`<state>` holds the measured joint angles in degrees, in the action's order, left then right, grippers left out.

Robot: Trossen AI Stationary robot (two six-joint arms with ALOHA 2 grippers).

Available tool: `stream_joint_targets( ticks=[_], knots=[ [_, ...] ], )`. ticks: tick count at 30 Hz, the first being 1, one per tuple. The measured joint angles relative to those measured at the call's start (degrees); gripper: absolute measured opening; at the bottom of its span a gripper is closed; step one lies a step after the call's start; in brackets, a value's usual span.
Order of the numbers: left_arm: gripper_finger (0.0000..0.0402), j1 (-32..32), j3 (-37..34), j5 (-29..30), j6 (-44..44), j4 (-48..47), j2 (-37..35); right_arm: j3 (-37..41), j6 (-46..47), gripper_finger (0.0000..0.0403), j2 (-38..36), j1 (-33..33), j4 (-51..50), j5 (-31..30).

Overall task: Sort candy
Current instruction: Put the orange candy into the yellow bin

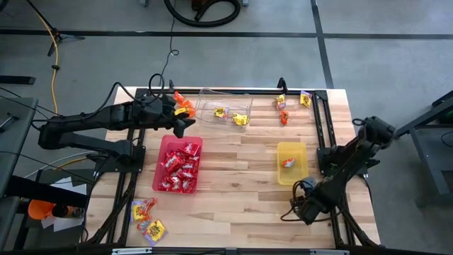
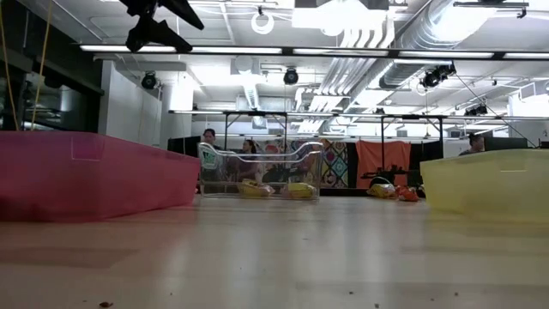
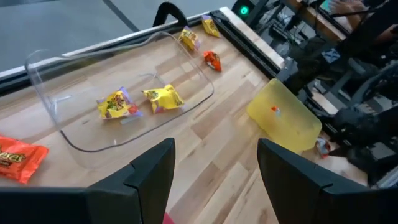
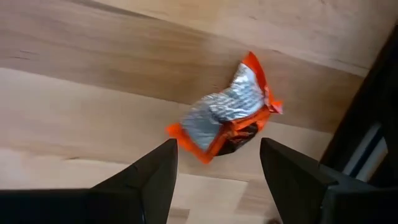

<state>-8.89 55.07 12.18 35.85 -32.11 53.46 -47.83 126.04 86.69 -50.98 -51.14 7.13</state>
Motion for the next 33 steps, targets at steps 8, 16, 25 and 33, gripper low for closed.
stream_joint_targets(
  ticks=[8, 16, 25, 33],
  knots=[
    [0.0216, 0.0, 0.0, 0.0, -0.8, -0.2, -0.3, 0.0, 2.5, 0.0199, 4.9, 0.0, 3.1, 1.7],
    [0.0216, 0.0, 0.0, -0.1, -1.5, -0.2, -0.5, 0.0, 1.3, 0.0021, 4.4, -0.5, 3.5, 1.8],
    [0.0216, 0.0, 0.0, -2.6, -2.1, -0.2, -4.4, -9.1, -14.1, 0.0007, -5.4, -3.7, -2.0, -6.7],
    [0.0216, 0.0, 0.0, -1.0, -1.7, 0.0, -6.7, -15.6, -27.5, 0.0012, -11.2, 2.3, -9.5, -38.0]
  ],
)
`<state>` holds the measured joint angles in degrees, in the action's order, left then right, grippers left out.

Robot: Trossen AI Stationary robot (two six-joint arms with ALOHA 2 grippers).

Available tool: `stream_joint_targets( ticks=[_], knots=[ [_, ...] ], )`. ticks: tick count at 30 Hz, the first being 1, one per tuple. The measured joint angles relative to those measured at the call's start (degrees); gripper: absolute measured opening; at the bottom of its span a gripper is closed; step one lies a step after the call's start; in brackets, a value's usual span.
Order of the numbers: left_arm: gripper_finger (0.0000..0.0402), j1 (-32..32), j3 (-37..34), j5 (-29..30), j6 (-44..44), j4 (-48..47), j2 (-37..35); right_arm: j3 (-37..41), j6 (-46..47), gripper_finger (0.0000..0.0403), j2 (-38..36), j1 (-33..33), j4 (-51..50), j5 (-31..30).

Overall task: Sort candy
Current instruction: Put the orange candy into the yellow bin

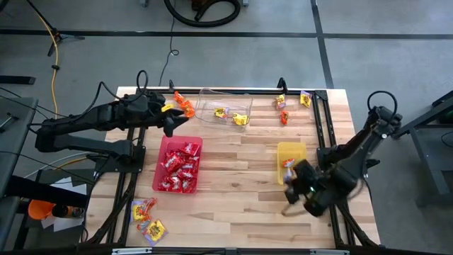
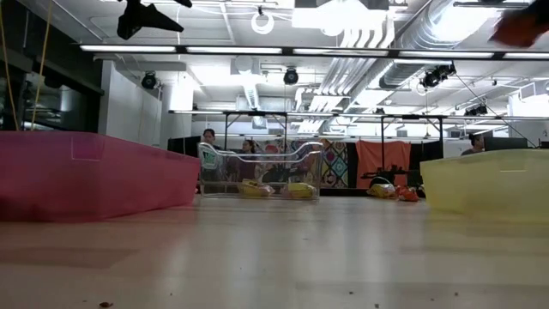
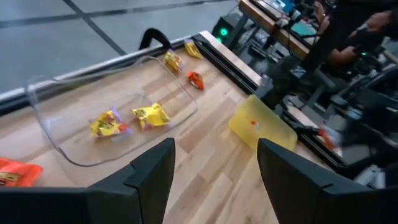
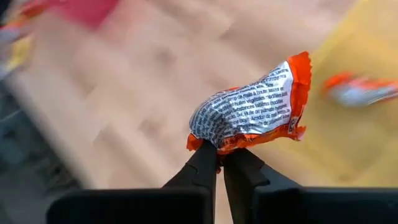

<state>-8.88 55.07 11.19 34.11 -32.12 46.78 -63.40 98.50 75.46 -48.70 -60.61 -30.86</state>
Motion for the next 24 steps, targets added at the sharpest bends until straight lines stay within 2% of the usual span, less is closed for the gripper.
stream_joint_targets(
  ticks=[2, 5, 8, 11, 17, 20, 24],
  knots=[
    [0.0216, 0.1, 0.0, -1.3, 1.2, -0.1, 0.0, 0.9, 0.0, 0.0009, 0.1, 3.3, -3.4, 1.4],
    [0.0216, 0.1, 0.0, -4.0, 1.8, -0.1, 0.1, 3.8, 0.0, 0.0006, 0.3, 8.3, -6.7, 7.2],
    [0.0216, 0.9, 0.0, -5.0, 1.8, -0.2, 0.1, 7.1, 0.7, 0.0009, 0.3, 12.5, -6.6, 11.2],
    [0.0216, 2.0, 0.0, -5.1, 1.8, -0.2, 0.1, 9.2, 0.3, 0.0024, 0.3, 15.8, -4.1, 12.4],
    [0.0216, 3.3, 0.0, -4.7, 1.8, -0.2, 0.1, 9.5, -1.5, 0.0108, 0.3, 18.7, -3.5, 12.5],
    [0.0216, 3.3, 0.0, -4.1, 1.8, -0.2, 0.1, 9.5, -1.5, 0.0155, 0.3, 19.1, -5.5, 15.1],
    [0.0216, 3.3, 0.0, -4.5, 3.3, -0.2, 0.1, 9.5, -3.0, 0.0191, -0.2, 19.1, -5.5, 17.4]
  ],
)
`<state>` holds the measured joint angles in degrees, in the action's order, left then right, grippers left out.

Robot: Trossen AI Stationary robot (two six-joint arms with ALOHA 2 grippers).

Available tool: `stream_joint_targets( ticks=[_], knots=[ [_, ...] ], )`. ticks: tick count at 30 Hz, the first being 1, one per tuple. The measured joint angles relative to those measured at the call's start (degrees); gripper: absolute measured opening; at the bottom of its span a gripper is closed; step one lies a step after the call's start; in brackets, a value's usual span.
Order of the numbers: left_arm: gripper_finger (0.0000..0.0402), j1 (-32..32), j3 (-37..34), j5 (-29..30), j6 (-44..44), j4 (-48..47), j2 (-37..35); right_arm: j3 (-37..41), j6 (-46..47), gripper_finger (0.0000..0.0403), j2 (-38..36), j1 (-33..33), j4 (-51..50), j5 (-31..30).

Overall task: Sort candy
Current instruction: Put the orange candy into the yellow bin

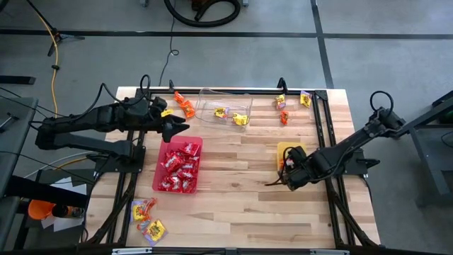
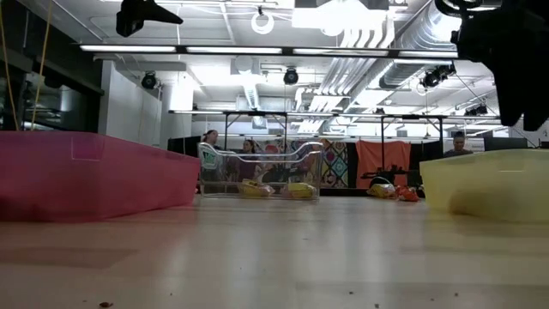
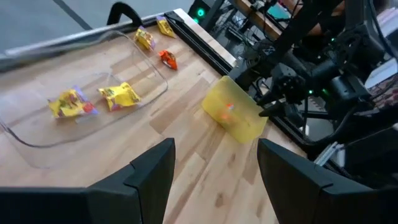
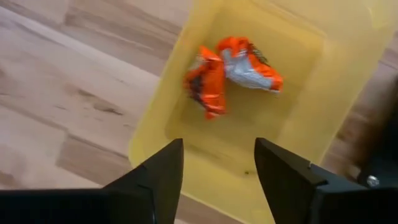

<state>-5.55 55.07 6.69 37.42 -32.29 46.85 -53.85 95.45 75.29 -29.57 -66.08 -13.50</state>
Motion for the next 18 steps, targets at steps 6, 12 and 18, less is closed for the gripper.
stream_joint_targets(
  ticks=[6, 12, 18],
  knots=[
    [0.0216, 4.7, 0.0, -5.3, 7.6, 0.0, 2.8, -0.1, -1.0, 0.0197, -1.5, 0.1, 5.3, -7.6],
    [0.0216, 18.7, 1.6, -15.2, 14.9, -6.8, 10.5, -0.2, -5.9, 0.0197, -1.9, 2.8, 10.5, -11.6],
    [0.0216, 38.2, 5.3, -17.1, 31.4, -29.0, 18.5, -0.2, -9.7, 0.0197, -1.9, 6.0, 11.3, -11.4]
  ],
)
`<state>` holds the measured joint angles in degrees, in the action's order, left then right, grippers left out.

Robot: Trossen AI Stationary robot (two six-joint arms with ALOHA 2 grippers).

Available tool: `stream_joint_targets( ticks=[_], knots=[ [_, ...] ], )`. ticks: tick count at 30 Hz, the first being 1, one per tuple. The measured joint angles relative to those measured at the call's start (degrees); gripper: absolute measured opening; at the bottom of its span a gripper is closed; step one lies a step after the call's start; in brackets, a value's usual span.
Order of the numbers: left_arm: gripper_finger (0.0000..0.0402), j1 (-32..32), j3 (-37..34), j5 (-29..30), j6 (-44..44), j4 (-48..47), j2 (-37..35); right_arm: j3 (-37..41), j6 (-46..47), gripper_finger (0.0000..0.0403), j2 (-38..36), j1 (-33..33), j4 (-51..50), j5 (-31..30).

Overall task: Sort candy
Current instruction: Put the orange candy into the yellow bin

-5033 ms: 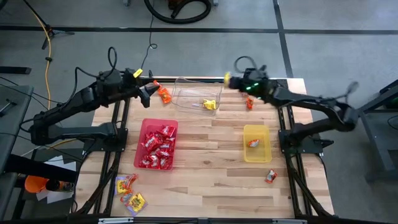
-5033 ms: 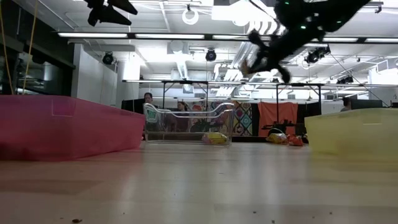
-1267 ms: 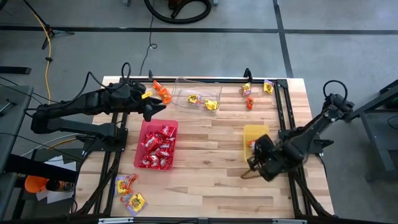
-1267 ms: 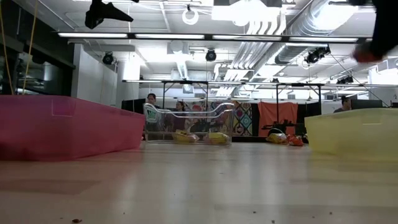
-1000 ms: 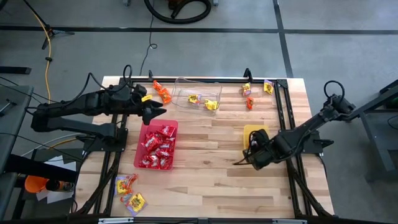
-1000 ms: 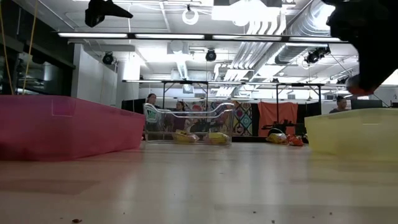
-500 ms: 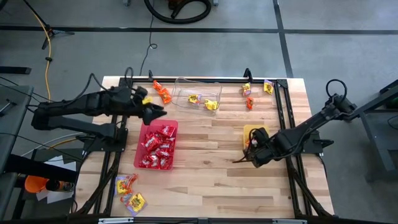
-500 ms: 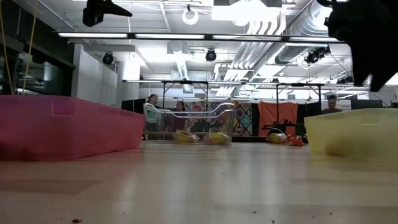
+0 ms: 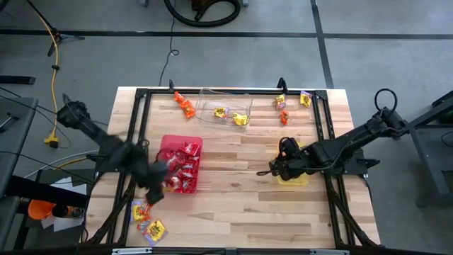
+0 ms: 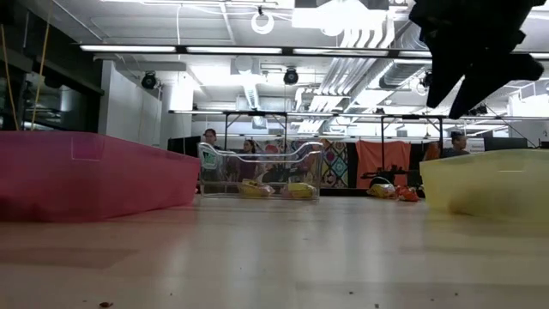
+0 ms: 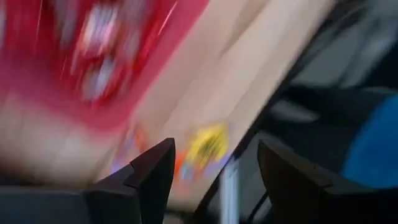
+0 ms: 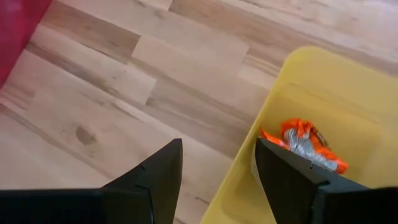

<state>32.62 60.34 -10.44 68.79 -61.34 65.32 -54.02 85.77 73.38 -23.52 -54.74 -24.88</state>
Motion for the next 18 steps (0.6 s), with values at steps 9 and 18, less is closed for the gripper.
stream_joint_targets(
  ticks=[9, 18],
  knots=[
    [0.0216, 24.6, 0.2, 13.7, 40.9, -0.6, 7.9, 0.0, -3.9, 0.0197, 0.0, 3.4, 0.5, 0.0],
    [0.0216, 28.4, 0.2, 17.3, 33.3, 2.6, 14.6, 0.0, -9.6, 0.0197, 0.0, 6.6, 3.1, 1.2]
  ],
)
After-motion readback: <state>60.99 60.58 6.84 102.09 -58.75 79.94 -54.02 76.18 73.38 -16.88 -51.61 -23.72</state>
